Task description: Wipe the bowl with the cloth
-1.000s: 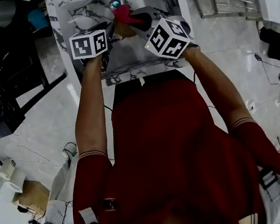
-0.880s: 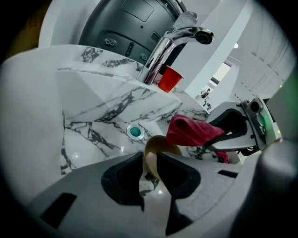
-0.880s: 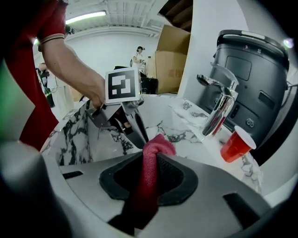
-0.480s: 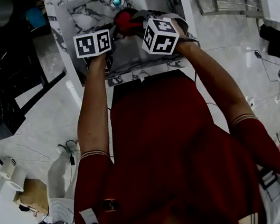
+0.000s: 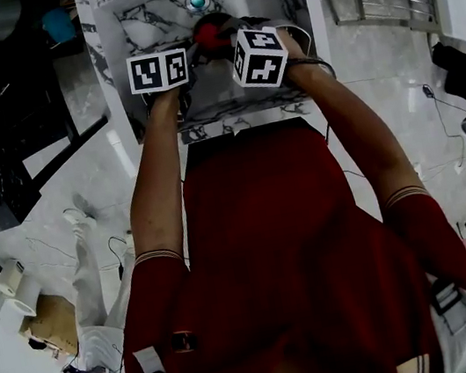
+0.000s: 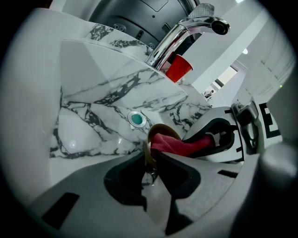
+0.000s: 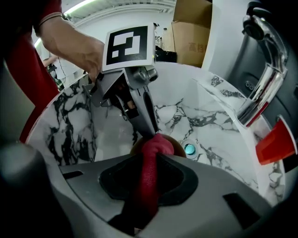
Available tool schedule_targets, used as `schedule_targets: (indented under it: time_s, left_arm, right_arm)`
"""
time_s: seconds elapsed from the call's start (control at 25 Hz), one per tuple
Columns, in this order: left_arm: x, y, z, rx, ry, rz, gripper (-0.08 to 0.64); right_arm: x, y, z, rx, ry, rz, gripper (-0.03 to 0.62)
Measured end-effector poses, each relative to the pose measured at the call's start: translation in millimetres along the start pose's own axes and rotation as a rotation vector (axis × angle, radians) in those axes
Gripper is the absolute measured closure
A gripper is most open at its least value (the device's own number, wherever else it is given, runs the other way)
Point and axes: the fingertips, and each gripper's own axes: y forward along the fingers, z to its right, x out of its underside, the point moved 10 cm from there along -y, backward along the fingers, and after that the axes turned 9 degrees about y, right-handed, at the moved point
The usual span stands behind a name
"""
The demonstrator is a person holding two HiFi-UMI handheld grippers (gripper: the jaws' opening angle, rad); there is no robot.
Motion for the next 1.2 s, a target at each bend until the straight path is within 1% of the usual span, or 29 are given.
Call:
schedule_targets:
  time_s: [0.28,0.56,0.72,0.92,1.08,1.2]
  left_arm:
    - [1,3,1,0.002,0.0,-0.006,0.489]
    - [1,4,4,-0.013,0.001,-0.001,0.494]
    - [1,4,4,-0.028,-0.003,0.005,0.499]
    - [2,3,4,-0.042,0.001,0.008,0.502]
    - [2,2,6,-0.055,0.008,0.008,0.503]
    - [1,1,-4,-0.055,0.005,0.005,0.505]
  right_arm:
    - [-6,13,3,-0.014,-0.014,-0.017,0.503]
    - [-7,22,8,0.005,0.008,-0.034,0.503]
    - [-8,25,10,0.03,0.024,-0.035,0.503]
    - [-9,24,17,0.089,0.056,-0.038,0.503]
    - [-10,23,22,0.124,0.072,-0.06,0.502]
    - [-18,27,30,0.145,0.082,-0.084,0.502]
